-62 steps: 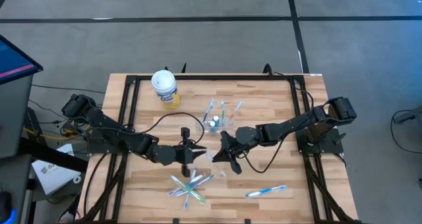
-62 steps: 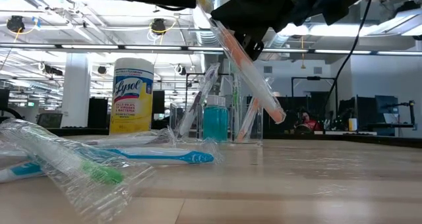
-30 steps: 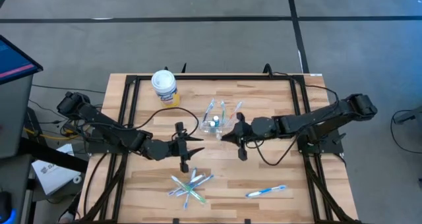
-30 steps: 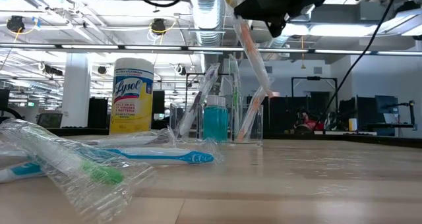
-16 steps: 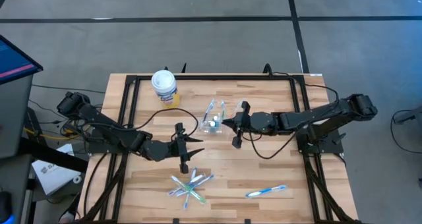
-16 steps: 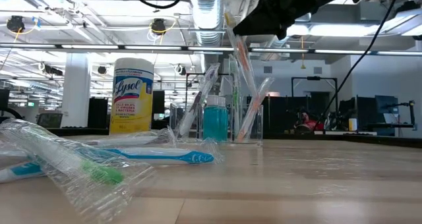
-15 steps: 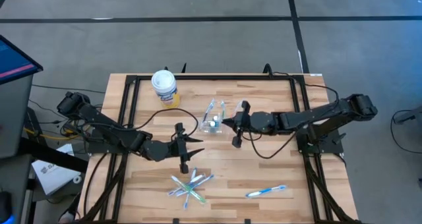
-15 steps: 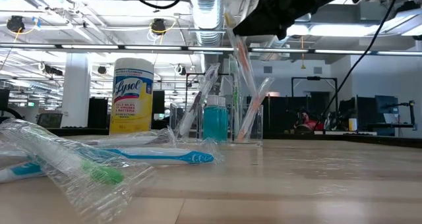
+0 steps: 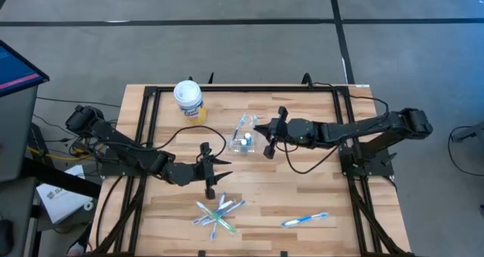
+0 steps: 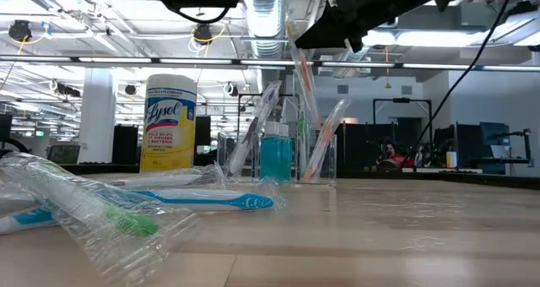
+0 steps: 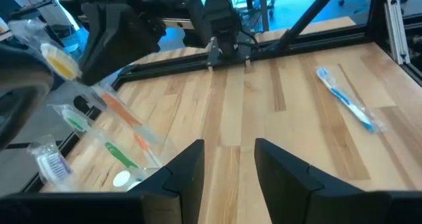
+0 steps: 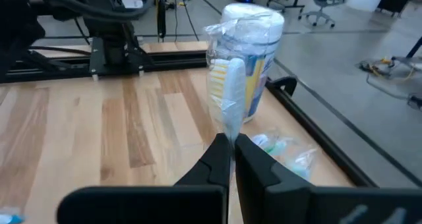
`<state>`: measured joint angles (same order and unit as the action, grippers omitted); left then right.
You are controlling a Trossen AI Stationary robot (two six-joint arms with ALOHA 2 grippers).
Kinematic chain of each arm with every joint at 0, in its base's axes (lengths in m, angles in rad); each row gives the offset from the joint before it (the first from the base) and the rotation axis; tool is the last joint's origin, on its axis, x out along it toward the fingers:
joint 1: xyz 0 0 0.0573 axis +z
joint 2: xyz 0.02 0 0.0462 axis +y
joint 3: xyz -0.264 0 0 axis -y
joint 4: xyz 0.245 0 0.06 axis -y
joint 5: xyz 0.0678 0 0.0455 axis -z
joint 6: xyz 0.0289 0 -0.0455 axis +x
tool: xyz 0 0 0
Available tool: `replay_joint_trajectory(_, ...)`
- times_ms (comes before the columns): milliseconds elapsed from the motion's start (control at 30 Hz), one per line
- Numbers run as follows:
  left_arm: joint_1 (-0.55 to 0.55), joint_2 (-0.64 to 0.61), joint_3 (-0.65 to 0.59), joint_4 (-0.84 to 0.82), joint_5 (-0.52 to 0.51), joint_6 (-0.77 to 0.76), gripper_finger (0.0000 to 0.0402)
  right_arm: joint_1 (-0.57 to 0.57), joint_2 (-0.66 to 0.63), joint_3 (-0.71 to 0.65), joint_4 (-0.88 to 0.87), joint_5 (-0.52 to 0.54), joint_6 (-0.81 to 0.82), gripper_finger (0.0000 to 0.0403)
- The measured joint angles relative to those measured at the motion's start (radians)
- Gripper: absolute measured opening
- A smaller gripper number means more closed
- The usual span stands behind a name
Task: Pick & Place toothbrushing station
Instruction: Put the orange toothbrush into the transparent organizer
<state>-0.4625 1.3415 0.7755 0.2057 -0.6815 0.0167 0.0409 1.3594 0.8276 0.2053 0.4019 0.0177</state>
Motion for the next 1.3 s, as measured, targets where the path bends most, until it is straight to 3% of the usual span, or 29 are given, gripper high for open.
replay_joint_trajectory(433,0.000,0.000,-0.007,0.011,0.001,0.000,0.0127,-0.057,-0.012,-0.040,0.041,-0.016,0.011,0.0000)
replay_joint_trajectory(567,0.000,0.000,-0.007,0.012,0.001,0.000,0.0127,-0.071,-0.032,-0.111,0.180,-0.056,0.025,0.0000)
replay_joint_trajectory(1300,0.005,0.000,-0.006,0.012,0.001,0.000,0.0127,-0.104,-0.047,-0.364,0.495,-0.057,0.118,0.0000)
